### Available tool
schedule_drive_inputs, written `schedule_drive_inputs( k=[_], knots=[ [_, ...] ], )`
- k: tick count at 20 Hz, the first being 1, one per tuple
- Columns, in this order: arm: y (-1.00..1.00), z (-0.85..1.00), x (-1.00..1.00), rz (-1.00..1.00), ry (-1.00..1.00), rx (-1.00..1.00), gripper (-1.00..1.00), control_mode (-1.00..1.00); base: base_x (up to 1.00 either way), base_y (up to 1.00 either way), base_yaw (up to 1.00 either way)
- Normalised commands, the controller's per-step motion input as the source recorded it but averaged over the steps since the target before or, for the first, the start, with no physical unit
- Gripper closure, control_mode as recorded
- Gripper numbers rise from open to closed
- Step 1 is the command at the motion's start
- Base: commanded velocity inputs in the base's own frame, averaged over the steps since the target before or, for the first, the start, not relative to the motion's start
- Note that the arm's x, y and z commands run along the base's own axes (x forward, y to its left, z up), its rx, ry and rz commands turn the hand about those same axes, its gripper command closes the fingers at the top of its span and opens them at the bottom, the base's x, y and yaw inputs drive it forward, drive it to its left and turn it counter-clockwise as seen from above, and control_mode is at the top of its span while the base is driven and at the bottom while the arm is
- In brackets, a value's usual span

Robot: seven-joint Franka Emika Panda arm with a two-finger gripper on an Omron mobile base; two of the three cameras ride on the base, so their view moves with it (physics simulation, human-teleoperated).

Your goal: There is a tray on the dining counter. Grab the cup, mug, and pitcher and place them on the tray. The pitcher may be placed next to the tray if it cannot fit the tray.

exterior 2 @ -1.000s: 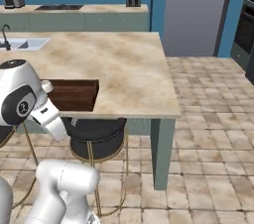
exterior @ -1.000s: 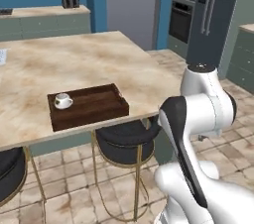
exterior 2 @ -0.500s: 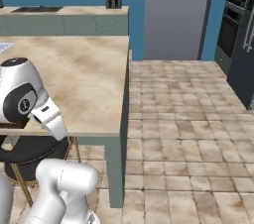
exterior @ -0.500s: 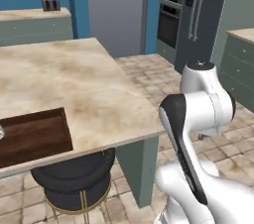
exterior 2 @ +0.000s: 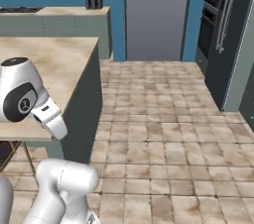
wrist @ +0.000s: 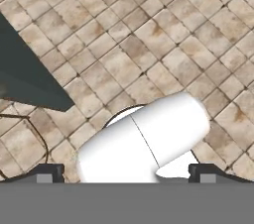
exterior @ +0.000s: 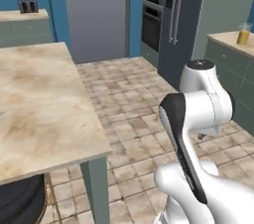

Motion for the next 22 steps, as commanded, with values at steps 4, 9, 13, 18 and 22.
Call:
schedule_drive_inputs(
  k=[4, 9, 13, 18, 22],
  knots=[
    [0.00, 0.00, 0.00, 0.00, 0.00, 0.00, -1.00, 1.00, 0.52, -1.00, 0.00],
    [0.00, 0.00, 0.00, 0.00, 0.00, 0.00, -1.00, 1.00, 0.76, -0.99, -0.09],
    [0.00, 0.00, 0.00, 0.00, 0.00, 0.00, -1.00, 1.00, 0.99, -0.78, -0.44],
    [0.00, 0.00, 0.00, 0.00, 0.00, 0.00, -1.00, 1.00, 0.93, -0.59, -0.52],
    [0.00, 0.00, 0.00, 0.00, 0.00, 0.00, -1.00, 1.00, 0.85, -0.20, -0.55]
  ],
)
